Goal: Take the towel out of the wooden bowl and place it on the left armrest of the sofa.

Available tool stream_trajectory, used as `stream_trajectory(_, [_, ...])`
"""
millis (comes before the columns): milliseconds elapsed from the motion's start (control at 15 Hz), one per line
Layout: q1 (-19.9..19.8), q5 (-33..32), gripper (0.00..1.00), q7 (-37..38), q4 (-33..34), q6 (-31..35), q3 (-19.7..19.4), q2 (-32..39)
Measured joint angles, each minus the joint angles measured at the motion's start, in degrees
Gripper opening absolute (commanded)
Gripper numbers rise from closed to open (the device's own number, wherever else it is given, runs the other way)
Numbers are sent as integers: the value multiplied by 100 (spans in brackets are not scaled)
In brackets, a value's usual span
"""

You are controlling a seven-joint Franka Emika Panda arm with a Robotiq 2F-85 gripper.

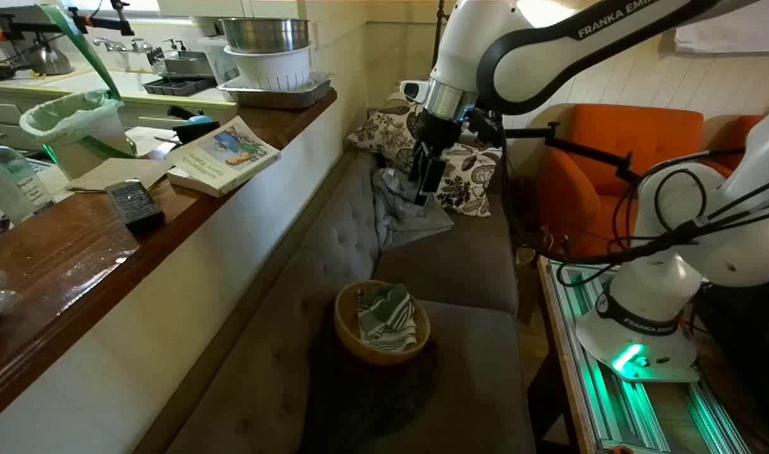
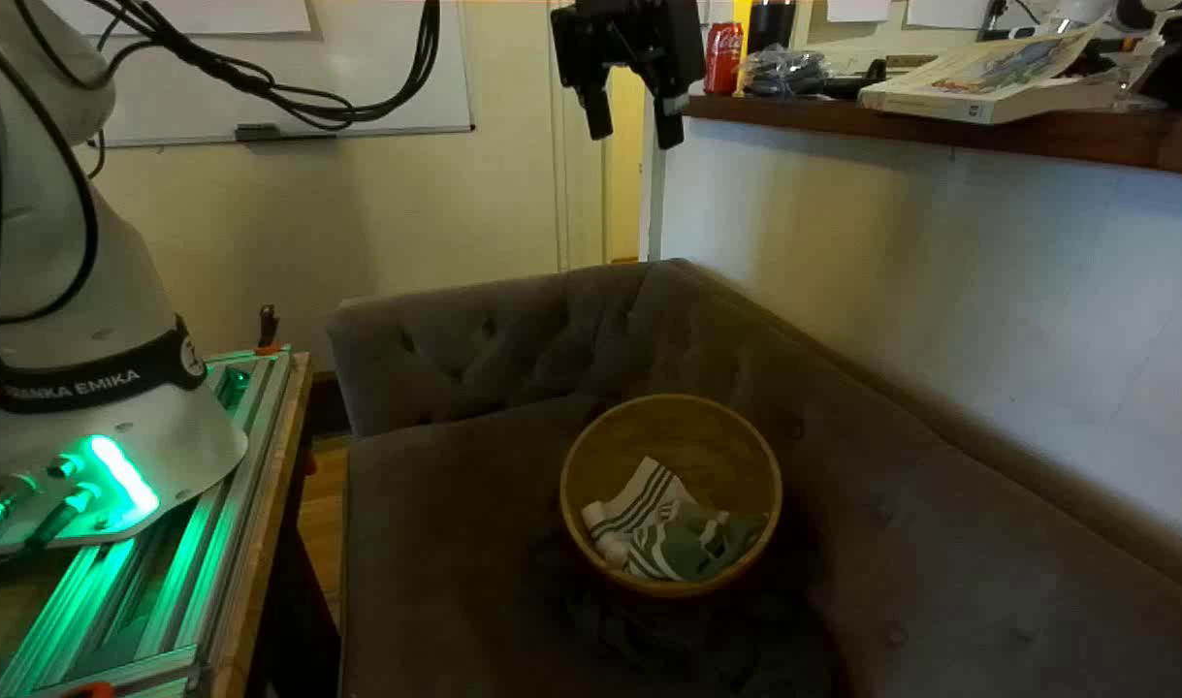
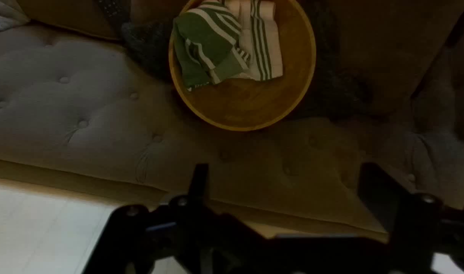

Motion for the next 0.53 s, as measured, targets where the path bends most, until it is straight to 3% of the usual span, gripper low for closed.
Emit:
stream_trajectory(333, [3,61,100,37,3,0,5,91])
stream_trajectory(533, [64,455,100,29,22,196,-4,623])
